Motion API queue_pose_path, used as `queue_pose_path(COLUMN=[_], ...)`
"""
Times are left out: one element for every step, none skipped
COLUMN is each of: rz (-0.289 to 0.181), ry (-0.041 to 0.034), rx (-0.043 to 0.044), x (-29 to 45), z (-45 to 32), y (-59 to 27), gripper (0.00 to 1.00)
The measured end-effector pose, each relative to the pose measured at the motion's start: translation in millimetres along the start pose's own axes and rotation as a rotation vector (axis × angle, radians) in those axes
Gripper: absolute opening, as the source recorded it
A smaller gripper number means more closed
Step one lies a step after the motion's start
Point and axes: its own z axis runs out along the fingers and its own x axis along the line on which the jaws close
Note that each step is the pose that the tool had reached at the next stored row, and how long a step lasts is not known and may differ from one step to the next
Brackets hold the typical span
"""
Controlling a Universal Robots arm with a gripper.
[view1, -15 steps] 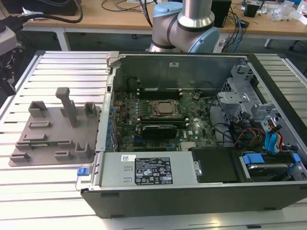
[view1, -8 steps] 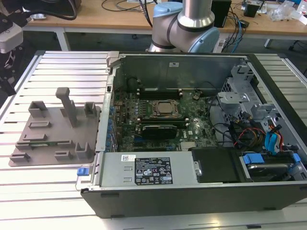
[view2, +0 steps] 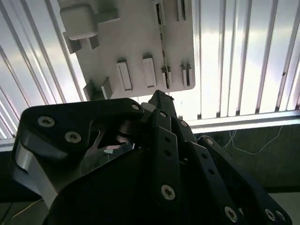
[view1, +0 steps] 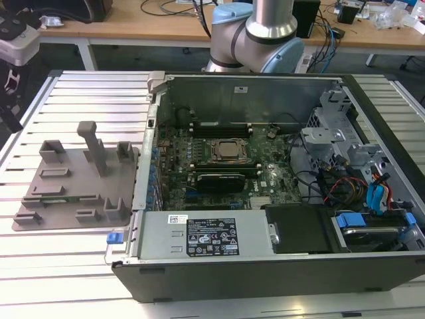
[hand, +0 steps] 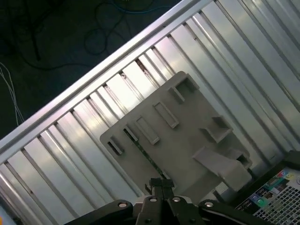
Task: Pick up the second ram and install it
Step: 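Pick up the second ram and move it above second insertion slot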
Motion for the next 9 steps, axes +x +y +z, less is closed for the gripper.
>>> queue_pose_path(rz=[-0.028, -0.049, -0.067, -0.077, -0.099, -0.115, -0.134, -0.155, -0.177], ry=[0.0003, 0.0007, 0.0009, 0.0011, 0.0013, 0.0016, 0.0019, 0.0022, 0.0025], rx=[-0.0006, -0.0011, -0.0015, -0.0018, -0.0023, -0.0027, -0.0031, -0.0036, -0.0041], x=[0.0, 0.0, 0.0, 0.0, 0.0, 0.0, 0.0, 0.0, 0.0], z=[0.0, 0.0, 0.0, 0.0, 0.0, 0.0, 0.0, 0.0, 0.0], y=[0.0, 0.0, 0.0, 0.0, 0.0, 0.0, 0.0, 0.0, 0.0], gripper=[0.1, 0.1, 0.1, 0.1, 0.1, 0.1, 0.1, 0.1, 0.1])
